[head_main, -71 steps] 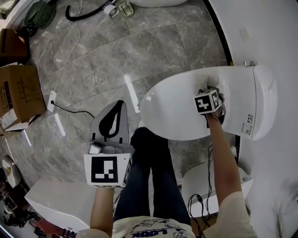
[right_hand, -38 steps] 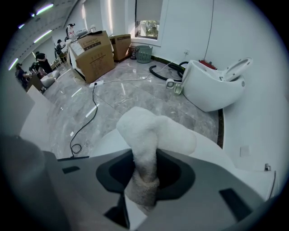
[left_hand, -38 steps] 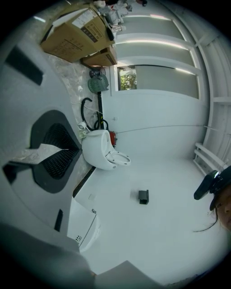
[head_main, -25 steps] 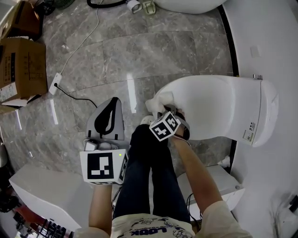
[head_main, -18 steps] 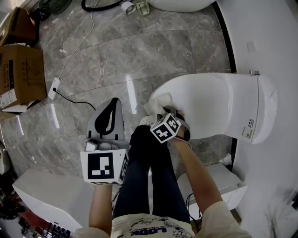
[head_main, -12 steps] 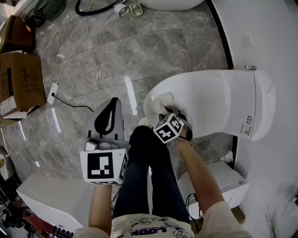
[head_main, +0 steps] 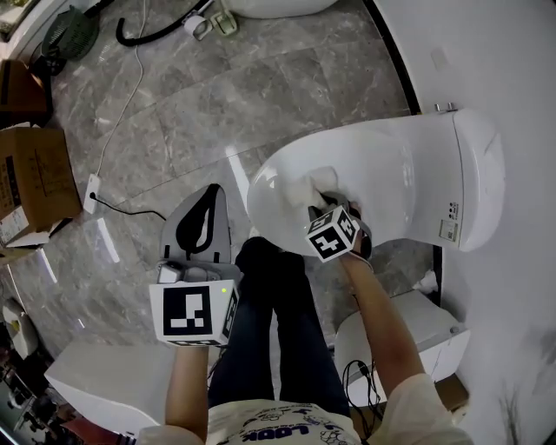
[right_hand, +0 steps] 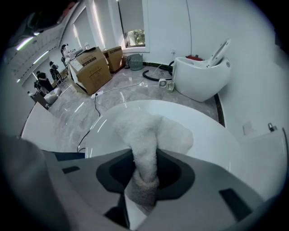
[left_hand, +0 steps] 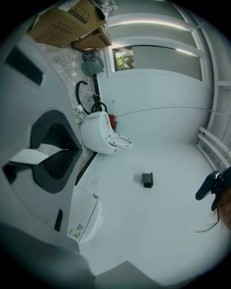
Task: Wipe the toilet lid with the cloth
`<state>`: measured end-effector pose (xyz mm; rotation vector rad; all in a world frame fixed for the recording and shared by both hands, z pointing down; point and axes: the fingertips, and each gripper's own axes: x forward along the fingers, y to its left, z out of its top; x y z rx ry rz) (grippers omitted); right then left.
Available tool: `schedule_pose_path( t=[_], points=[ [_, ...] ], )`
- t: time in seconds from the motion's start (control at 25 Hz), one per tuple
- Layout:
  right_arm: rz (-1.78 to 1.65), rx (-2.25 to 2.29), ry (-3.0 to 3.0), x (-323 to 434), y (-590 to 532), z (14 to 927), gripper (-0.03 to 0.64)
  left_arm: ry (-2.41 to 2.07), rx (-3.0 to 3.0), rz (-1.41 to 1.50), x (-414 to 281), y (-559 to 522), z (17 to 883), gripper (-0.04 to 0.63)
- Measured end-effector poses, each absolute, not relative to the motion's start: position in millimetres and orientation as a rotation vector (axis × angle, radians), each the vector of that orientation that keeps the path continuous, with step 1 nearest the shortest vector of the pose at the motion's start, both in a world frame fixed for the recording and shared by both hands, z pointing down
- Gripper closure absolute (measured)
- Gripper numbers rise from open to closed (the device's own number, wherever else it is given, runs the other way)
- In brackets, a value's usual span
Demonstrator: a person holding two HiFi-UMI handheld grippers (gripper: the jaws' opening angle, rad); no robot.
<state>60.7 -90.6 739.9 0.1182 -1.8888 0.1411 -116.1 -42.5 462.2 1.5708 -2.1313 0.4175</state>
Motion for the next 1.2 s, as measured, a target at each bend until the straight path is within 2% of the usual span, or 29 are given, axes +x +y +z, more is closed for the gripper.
schedule_pose_path(
  t=[1.2],
  points=[
    [0.221, 0.418, -1.832, 187.6, -220.8, 734.6, 0.503, -2.060, 1.658, 0.474, -76.9, -89.3, 467.4, 0.586]
  ],
)
